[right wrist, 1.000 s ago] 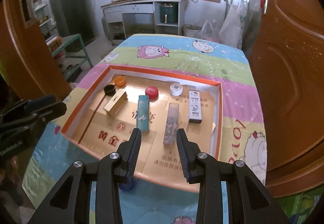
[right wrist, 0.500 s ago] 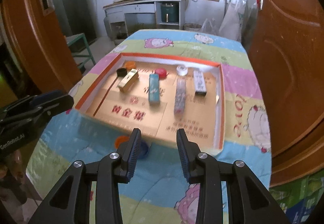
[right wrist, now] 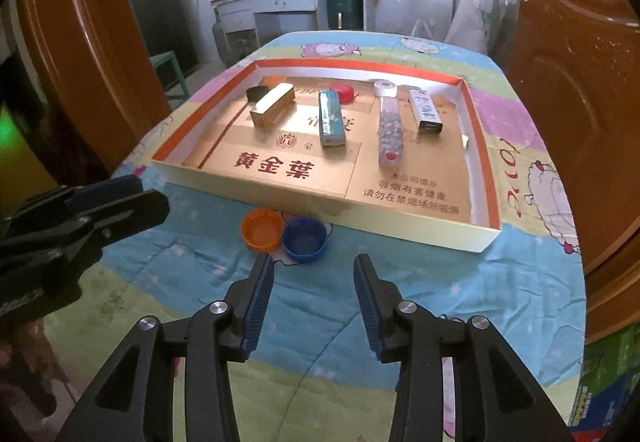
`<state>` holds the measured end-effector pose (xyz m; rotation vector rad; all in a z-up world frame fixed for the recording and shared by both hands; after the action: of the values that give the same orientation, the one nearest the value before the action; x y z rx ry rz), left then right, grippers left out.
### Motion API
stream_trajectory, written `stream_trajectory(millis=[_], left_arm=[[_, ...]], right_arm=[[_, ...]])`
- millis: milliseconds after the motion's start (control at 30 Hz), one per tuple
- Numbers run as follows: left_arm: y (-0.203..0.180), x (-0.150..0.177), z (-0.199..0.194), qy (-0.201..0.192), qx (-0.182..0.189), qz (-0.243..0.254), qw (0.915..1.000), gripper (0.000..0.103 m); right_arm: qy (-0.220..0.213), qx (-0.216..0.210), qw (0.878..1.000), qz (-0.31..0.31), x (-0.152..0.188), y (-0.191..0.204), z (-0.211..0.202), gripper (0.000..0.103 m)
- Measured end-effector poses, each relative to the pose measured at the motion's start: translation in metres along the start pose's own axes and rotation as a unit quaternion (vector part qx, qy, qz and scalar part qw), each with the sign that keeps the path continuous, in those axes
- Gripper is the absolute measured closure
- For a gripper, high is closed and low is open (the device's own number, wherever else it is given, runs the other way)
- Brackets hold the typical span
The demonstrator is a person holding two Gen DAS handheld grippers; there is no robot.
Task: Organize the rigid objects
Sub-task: 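Withdraw both grippers from the lid toward the orange and blue caps, then grasp the orange cap with the left gripper while the right gripper grasps the blue cap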
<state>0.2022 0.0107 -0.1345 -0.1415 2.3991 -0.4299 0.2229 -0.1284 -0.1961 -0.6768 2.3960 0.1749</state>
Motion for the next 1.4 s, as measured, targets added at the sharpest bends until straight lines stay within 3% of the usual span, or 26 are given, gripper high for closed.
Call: stream_trajectory(millis=[533, 600, 633, 867, 1033, 1400], left_arm=[[0.014, 0.007, 0.013, 0.021, -0.004, -0.007, 0.9998, 0.057], [0.015, 0.008, 0.014, 0.024, -0.004, -0.007, 0.9997, 0.057], [0.016, 0.008, 0.015, 0.025, -0.004, -0.007, 0.9997, 0.057], [0.007, 0.012, 0.024, 0.04, 0.006, 0.007, 0.9992, 0.057], [-0.016, 0.016, 0.039, 0.052, 0.016, 0.033, 0.998, 0.057], [-0.037, 0.023, 0.08, 0.06, -0.033, 0.071, 0.9951, 0.06]], right_arm=[[0.013, 0.03, 0.999, -0.032, -0.008, 0.009, 0.044, 0.061], [0.013, 0.031, 0.999, -0.031, -0.01, 0.009, 0.046, 0.064], [0.012, 0.033, 0.999, -0.031, -0.01, 0.009, 0.046, 0.073], [0.003, 0.051, 0.998, -0.023, -0.003, 0.0, 0.033, 0.073], [-0.006, 0.049, 0.999, 0.022, 0.015, -0.02, 0.012, 0.072], [-0.014, 0.043, 0.998, 0.048, 0.033, -0.042, -0.002, 0.072]])
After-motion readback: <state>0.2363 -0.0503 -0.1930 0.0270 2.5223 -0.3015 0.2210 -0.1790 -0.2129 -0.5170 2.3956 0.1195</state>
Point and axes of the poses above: each gripper's, at about its wrist camera, not at the fingertips, and z roughly the way its jaws point, y to its left, x to its underside, the point moved 5 cm from there along z, roughly the way its jaws point, and after that the axes turned 13 degrees about -z, right-handed, at the moved point
